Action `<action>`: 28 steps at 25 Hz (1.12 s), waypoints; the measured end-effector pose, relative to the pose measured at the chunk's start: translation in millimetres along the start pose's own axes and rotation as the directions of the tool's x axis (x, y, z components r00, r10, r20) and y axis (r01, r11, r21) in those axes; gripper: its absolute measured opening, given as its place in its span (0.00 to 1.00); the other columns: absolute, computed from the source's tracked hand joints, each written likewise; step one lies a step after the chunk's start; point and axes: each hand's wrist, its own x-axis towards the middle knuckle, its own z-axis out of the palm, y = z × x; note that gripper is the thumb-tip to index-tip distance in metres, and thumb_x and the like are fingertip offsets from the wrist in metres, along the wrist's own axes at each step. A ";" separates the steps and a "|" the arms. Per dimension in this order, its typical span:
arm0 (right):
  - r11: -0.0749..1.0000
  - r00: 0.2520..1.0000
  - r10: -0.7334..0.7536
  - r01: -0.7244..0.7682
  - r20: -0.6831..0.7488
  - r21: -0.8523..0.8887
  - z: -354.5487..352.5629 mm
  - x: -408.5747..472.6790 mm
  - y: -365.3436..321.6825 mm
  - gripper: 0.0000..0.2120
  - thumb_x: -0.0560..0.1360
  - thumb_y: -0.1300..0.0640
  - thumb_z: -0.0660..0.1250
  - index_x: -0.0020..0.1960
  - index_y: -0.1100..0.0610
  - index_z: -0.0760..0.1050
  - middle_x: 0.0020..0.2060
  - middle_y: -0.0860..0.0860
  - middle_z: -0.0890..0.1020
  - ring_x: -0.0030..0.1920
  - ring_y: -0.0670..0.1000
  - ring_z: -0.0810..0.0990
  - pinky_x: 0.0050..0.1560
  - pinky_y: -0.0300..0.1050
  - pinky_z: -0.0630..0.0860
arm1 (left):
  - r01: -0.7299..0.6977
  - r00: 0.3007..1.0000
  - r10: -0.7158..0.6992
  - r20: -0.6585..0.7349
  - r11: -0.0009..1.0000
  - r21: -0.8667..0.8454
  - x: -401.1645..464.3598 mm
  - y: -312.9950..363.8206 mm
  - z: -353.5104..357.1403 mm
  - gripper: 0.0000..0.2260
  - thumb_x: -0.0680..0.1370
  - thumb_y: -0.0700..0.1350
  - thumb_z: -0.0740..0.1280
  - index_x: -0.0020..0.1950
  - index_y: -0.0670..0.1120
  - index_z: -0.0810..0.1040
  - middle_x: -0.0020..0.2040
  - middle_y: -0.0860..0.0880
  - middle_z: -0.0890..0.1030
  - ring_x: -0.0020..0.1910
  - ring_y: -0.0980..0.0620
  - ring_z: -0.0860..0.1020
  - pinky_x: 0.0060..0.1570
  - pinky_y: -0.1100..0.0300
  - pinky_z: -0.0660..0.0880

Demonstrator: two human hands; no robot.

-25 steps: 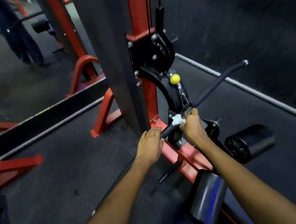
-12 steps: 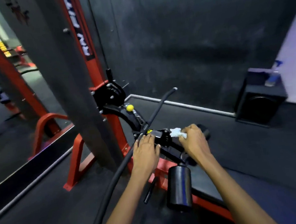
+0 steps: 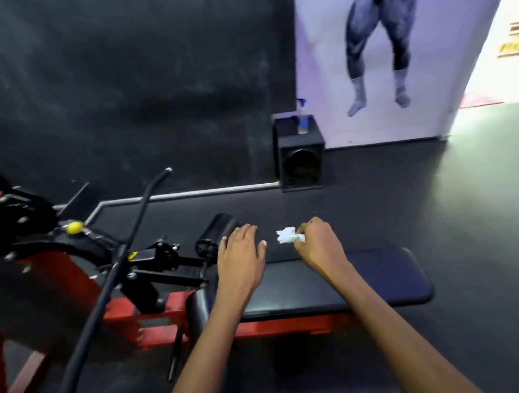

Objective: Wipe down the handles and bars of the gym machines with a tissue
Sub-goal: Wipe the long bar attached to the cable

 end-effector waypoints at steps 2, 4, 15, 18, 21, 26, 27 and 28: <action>0.999 0.999 0.034 -0.033 -0.033 0.016 -28.3 -0.2 56.1 0.12 0.75 0.61 0.60 0.53 0.61 0.79 0.50 0.58 0.75 0.52 0.59 0.75 0.46 0.49 0.74 | -0.047 0.999 0.047 0.016 0.999 -0.021 7.8 54.6 20.4 0.20 0.83 0.51 0.56 0.74 0.48 0.65 0.74 0.50 0.67 0.74 0.52 0.62 0.73 0.53 0.56; 0.998 0.996 0.057 -0.056 -0.062 0.007 -58.3 3.0 115.3 0.12 0.75 0.61 0.60 0.55 0.61 0.79 0.51 0.58 0.75 0.53 0.59 0.74 0.48 0.50 0.74 | -0.062 0.997 0.063 0.043 0.997 -0.041 17.2 113.5 43.5 0.20 0.83 0.51 0.56 0.74 0.47 0.65 0.74 0.50 0.67 0.74 0.52 0.62 0.73 0.53 0.56; 0.975 0.965 0.204 -0.216 -0.167 -0.056 -203.8 73.0 386.3 0.11 0.75 0.59 0.61 0.53 0.60 0.79 0.50 0.57 0.75 0.54 0.58 0.74 0.48 0.46 0.72 | -0.198 0.972 0.213 0.104 0.971 -0.135 105.2 408.2 151.8 0.21 0.83 0.51 0.55 0.75 0.48 0.62 0.76 0.51 0.64 0.76 0.53 0.58 0.75 0.54 0.51; 0.974 0.962 0.213 -0.224 -0.172 -0.046 -221.3 116.3 437.0 0.11 0.75 0.59 0.61 0.52 0.60 0.79 0.50 0.57 0.75 0.53 0.58 0.74 0.47 0.47 0.71 | -0.198 0.970 0.212 0.120 0.973 -0.116 150.1 453.6 182.6 0.21 0.83 0.51 0.55 0.75 0.48 0.62 0.76 0.51 0.63 0.76 0.53 0.58 0.74 0.54 0.51; 0.975 0.962 0.205 -0.217 -0.180 -0.051 -237.1 178.9 490.2 0.11 0.75 0.60 0.60 0.51 0.60 0.79 0.49 0.56 0.75 0.53 0.57 0.74 0.46 0.46 0.71 | -0.200 0.968 0.218 0.122 0.969 -0.142 209.1 504.8 217.3 0.21 0.83 0.51 0.55 0.76 0.48 0.62 0.76 0.51 0.63 0.76 0.54 0.57 0.74 0.55 0.51; 0.981 0.975 0.166 -0.179 -0.149 -0.077 -259.8 289.1 563.1 0.10 0.75 0.59 0.61 0.51 0.59 0.79 0.49 0.55 0.76 0.52 0.57 0.74 0.43 0.42 0.66 | -0.161 0.973 0.188 0.133 0.969 -0.188 315.4 582.9 266.6 0.21 0.83 0.51 0.55 0.76 0.48 0.62 0.76 0.51 0.62 0.76 0.54 0.57 0.74 0.55 0.51; 0.982 0.975 0.160 -0.173 -0.153 -0.076 -263.7 305.2 570.1 0.10 0.75 0.58 0.61 0.51 0.59 0.79 0.49 0.55 0.76 0.52 0.56 0.74 0.42 0.42 0.65 | -0.164 0.973 0.189 0.130 0.969 -0.184 331.3 590.5 270.5 0.21 0.83 0.51 0.55 0.76 0.48 0.62 0.76 0.51 0.63 0.76 0.54 0.57 0.74 0.55 0.51; 0.982 0.976 0.161 -0.173 -0.149 -0.072 -269.0 328.7 581.6 0.10 0.76 0.58 0.61 0.51 0.59 0.79 0.48 0.55 0.76 0.52 0.56 0.74 0.42 0.41 0.65 | -0.160 0.974 0.186 0.132 0.970 -0.183 353.1 601.3 276.8 0.21 0.83 0.51 0.56 0.76 0.48 0.62 0.76 0.51 0.63 0.76 0.54 0.57 0.74 0.55 0.50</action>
